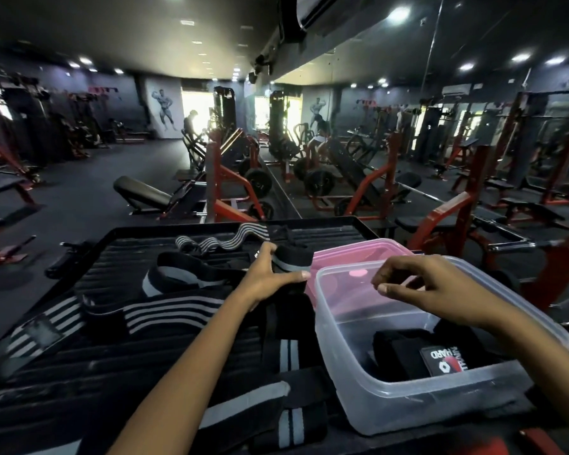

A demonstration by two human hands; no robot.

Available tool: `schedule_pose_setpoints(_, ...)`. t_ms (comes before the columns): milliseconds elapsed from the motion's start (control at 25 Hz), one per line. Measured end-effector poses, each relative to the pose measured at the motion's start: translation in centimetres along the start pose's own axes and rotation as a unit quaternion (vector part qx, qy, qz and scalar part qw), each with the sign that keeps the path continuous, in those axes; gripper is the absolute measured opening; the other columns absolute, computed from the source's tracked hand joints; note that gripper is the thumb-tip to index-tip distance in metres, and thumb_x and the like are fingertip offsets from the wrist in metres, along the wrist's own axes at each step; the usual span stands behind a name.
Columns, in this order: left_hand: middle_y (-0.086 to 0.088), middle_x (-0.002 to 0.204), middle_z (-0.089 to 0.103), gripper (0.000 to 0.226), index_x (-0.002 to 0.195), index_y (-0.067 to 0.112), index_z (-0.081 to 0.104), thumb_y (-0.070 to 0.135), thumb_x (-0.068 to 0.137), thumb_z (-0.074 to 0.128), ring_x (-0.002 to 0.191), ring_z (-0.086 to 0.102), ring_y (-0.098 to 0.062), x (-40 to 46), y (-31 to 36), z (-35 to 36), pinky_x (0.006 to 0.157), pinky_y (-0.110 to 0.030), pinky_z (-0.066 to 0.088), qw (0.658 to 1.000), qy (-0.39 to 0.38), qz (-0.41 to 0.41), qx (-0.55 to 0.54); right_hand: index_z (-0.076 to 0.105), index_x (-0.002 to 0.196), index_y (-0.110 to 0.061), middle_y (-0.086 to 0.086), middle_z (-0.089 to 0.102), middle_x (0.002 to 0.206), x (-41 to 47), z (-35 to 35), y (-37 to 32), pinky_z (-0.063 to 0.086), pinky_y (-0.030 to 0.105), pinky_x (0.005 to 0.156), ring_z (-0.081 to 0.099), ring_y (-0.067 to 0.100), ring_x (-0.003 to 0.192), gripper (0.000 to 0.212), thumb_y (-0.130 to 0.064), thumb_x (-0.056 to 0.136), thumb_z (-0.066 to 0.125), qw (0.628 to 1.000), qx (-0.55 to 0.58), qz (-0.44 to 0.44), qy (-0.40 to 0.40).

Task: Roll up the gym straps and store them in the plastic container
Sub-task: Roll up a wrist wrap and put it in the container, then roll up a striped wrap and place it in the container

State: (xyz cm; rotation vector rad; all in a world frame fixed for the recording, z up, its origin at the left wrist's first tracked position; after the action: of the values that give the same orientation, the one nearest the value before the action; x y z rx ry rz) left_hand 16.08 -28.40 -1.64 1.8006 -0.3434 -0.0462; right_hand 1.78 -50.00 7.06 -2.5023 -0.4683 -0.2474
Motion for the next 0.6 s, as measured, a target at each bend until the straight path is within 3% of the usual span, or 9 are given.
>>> schedule_pose_setpoints(120, -0.006, 0.116, 0.06, 0.065, 0.112, 0.014, 0.042, 0.027, 0.066, 0.087, 0.108, 0.06, -0.02, 1.5, 1.3, 1.0, 0.094, -0.041, 0.052, 0.999, -0.023, 0.019, -0.018, 0.069, 0.088, -0.024, -0.011, 0.07, 0.085, 0.4, 0.4, 0.3, 0.051, 0.016, 0.066, 0.065, 0.004, 0.08, 0.004, -0.02, 0.088, 0.067, 1.0, -0.007, 0.018, 0.0)
schedule_pose_setpoints(280, -0.004, 0.123, 0.058, 0.07, 0.116, 0.017, 0.043, 0.02, 0.063, 0.088, 0.114, 0.056, -0.018, 3.7, 2.0, 2.5, 0.1, -0.036, 0.046, 0.999, -0.037, 0.026, 0.013, 0.069, 0.088, -0.028, -0.014, 0.069, 0.086, 0.1, 0.7, 0.3, 0.049, 0.014, 0.065, 0.065, 0.004, 0.082, 0.005, -0.023, 0.088, 0.067, 0.999, -0.008, 0.036, 0.011)
schedule_pose_setpoints(480, -0.005, 0.118, 0.06, 0.066, 0.108, 0.014, 0.044, 0.016, 0.06, 0.089, 0.11, 0.057, -0.022, 6.1, -0.6, 3.6, 0.091, -0.032, 0.047, 0.997, -0.017, -0.01, 0.075, 0.068, 0.091, -0.024, -0.008, 0.07, 0.085, -0.7, 0.7, 0.5, 0.047, 0.012, 0.063, 0.064, 0.005, 0.081, 0.004, -0.021, 0.089, 0.066, 0.998, -0.021, 0.049, 0.022)
schedule_pose_setpoints(600, -0.006, 0.125, 0.055, 0.073, 0.12, 0.01, 0.042, 0.014, 0.063, 0.088, 0.119, 0.053, -0.023, 7.4, -1.9, 4.1, 0.102, -0.036, 0.043, 0.996, -0.042, -0.024, 0.08, 0.068, 0.092, -0.023, -0.006, 0.07, 0.085, -0.6, 1.2, 1.1, 0.045, 0.01, 0.062, 0.063, 0.004, 0.08, 0.004, -0.021, 0.09, 0.065, 0.998, -0.034, 0.058, 0.009)
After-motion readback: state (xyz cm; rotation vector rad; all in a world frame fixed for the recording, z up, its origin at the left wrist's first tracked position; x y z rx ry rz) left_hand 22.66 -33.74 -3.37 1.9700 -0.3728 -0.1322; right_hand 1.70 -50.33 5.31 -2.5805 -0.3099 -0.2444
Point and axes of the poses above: each hand's wrist, its own x-axis towards the middle knuckle, its own z-axis out of the palm, y = z × x, the point moved 6 cm from there along x, towards the middle knuckle
